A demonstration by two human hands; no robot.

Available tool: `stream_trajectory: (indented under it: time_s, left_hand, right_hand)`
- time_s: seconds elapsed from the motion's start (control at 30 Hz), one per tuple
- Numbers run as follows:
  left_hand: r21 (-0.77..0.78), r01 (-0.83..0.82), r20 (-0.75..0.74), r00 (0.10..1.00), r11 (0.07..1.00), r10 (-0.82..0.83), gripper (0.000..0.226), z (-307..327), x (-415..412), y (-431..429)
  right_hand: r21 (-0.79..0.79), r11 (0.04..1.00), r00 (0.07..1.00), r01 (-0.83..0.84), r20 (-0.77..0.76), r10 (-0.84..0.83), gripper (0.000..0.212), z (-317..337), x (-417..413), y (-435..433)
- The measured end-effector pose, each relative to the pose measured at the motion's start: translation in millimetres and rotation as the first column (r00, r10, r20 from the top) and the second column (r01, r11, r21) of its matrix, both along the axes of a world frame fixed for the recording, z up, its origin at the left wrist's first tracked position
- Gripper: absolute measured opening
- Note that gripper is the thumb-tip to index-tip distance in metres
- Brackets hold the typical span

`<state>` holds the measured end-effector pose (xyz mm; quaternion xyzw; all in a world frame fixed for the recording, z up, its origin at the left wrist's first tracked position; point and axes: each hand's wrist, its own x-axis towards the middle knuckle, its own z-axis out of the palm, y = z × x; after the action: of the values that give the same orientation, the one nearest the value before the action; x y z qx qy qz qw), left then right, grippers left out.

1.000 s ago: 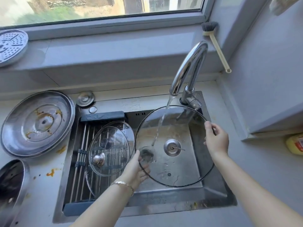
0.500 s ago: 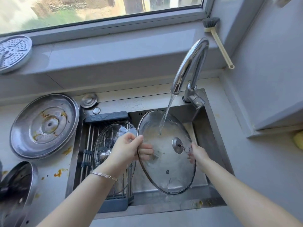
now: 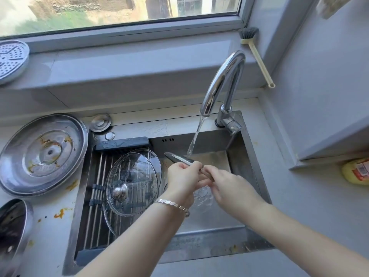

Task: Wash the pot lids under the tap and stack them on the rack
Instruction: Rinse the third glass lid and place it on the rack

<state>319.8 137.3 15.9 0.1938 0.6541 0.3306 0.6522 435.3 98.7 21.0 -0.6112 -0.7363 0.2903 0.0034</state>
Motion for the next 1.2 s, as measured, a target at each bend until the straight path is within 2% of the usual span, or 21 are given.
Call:
stream_trajectory:
  time_s: [0.07,0.13,0.2,0.27,0.3,0.37,0.43,0.5,0.57,0.63,0.77,0.87,0.93,1.0,1.1,1.2]
  left_hand:
    - [0.021,0.067,0.073,0.995,0.998,-0.069,0.012,2,6,1]
    - [0.024,0.17,0.094,0.981,0.985,-0.172,0.014,-3,3,1]
    - [-0.038,0.256,0.012,0.967,0.966,-0.256,0.017,-19,-8,-3]
    - [-0.179,0.283,-0.113,0.945,0.942,-0.306,0.028,-39,-25,-11]
    - [-0.262,0.258,-0.143,0.943,0.93,-0.301,0.037,-48,-33,-18]
    - [-0.395,0.208,-0.11,0.957,0.895,-0.27,0.052,-60,-46,-30]
    - [-0.477,0.156,-0.029,0.981,0.865,-0.193,0.062,-67,-53,-39]
    - [-0.506,0.106,0.025,0.994,0.856,-0.109,0.066,-72,-56,-43]
    - [-0.448,0.057,0.073,0.997,0.892,-0.027,0.06,-72,-56,-43]
    - [-0.328,-0.019,0.109,0.992,0.945,0.057,0.047,-66,-55,-38]
    - [-0.057,0.005,0.042,0.999,0.998,-0.003,0.021,-42,-61,-22]
    - [0.059,0.024,-0.027,0.999,0.998,-0.023,0.021,-35,-74,-15]
    - [0.102,0.015,-0.039,0.999,0.995,-0.011,0.026,-34,-86,-14]
    - [0.114,-0.041,0.013,0.999,0.993,0.039,0.031,-34,-96,-12]
    - [0.061,-0.152,0.107,0.984,0.987,0.144,0.029,-37,-104,-8]
    - [-0.061,-0.212,0.186,0.958,0.975,0.22,0.029,-47,-101,-8]
  right_hand:
    - [0.149,0.985,0.993,0.084,0.073,-0.096,0.037,-14,8,5]
    - [0.19,0.971,0.982,0.144,0.096,-0.165,0.03,-28,24,13]
    - [0.19,0.933,0.951,0.304,-0.002,-0.309,0.025,-39,45,18]
    - [0.123,0.871,0.873,0.476,-0.185,-0.451,0.019,-49,59,15]
    - [0.076,0.832,0.816,0.55,-0.259,-0.516,0.017,-55,63,12]
    - [-0.041,0.73,0.664,0.682,-0.384,-0.642,0.013,-65,70,10]
    - [-0.235,0.591,0.442,0.772,-0.47,-0.764,0.013,-73,76,11]
    - [-0.439,0.455,0.216,0.775,-0.493,-0.843,0.013,-80,79,11]
    - [-0.611,0.347,0.039,0.712,-0.459,-0.888,0.012,-88,80,6]
    - [-0.747,0.258,-0.095,0.613,-0.394,-0.914,0.013,-98,79,-3]
    - [-0.925,0.128,-0.303,0.357,-0.244,-0.921,0.013,-119,61,-22]
    - [-0.966,0.135,-0.401,0.22,-0.215,-0.891,0.015,-129,40,-26]
    - [-0.965,0.187,-0.443,0.181,-0.25,-0.861,0.017,-129,29,-23]
    - [-0.947,0.264,-0.453,0.185,-0.321,-0.832,0.018,-125,23,-15]
    - [-0.881,0.383,-0.394,0.277,-0.468,-0.791,0.018,-110,25,0]
    - [-0.754,0.506,-0.229,0.418,-0.627,-0.745,0.017,-83,35,14]
